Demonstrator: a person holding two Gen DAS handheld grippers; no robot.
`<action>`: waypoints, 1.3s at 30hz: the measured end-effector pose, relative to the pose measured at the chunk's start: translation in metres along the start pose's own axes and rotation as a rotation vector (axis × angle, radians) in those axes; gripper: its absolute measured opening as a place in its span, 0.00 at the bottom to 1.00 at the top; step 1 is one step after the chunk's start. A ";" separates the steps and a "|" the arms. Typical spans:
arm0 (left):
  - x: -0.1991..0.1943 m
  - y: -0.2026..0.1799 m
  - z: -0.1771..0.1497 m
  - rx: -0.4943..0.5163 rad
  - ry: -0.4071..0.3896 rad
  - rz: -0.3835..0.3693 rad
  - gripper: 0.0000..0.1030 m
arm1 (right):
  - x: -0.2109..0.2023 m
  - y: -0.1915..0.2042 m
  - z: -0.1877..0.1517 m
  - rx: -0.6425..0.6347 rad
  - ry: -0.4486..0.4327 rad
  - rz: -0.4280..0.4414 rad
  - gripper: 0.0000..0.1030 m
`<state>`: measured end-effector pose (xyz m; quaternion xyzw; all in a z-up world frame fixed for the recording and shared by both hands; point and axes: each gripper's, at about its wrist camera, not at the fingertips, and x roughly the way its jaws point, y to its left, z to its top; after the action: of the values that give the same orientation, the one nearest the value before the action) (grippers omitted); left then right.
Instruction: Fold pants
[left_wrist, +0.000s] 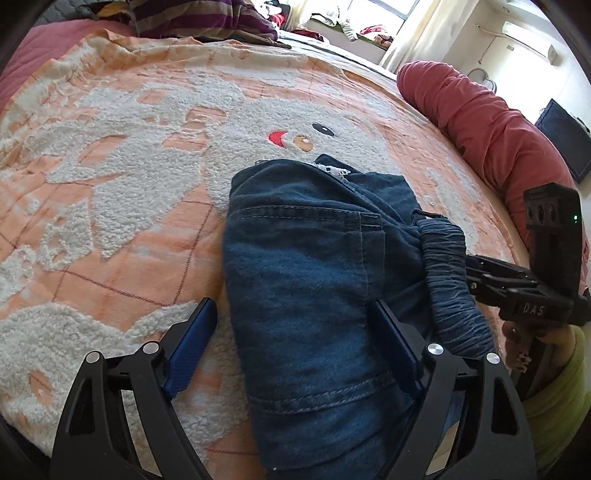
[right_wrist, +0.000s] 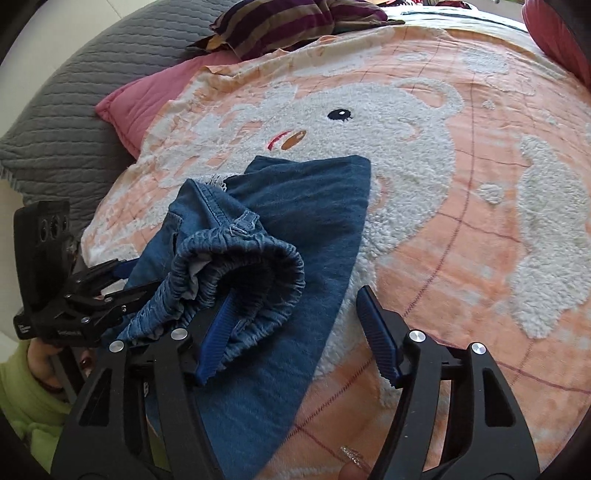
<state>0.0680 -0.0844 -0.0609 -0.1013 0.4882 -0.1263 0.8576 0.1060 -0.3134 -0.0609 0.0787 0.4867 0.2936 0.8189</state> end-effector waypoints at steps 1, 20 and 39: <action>0.001 0.000 0.000 -0.001 0.001 -0.002 0.81 | 0.001 0.000 0.000 0.000 -0.001 0.002 0.58; -0.017 -0.027 0.015 0.088 -0.061 0.002 0.31 | -0.019 0.045 0.010 -0.206 -0.146 -0.065 0.12; -0.017 -0.018 0.071 0.082 -0.163 0.060 0.31 | -0.008 0.058 0.075 -0.291 -0.211 -0.110 0.09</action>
<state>0.1189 -0.0926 -0.0062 -0.0615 0.4141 -0.1116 0.9013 0.1434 -0.2591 0.0080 -0.0370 0.3540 0.3059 0.8831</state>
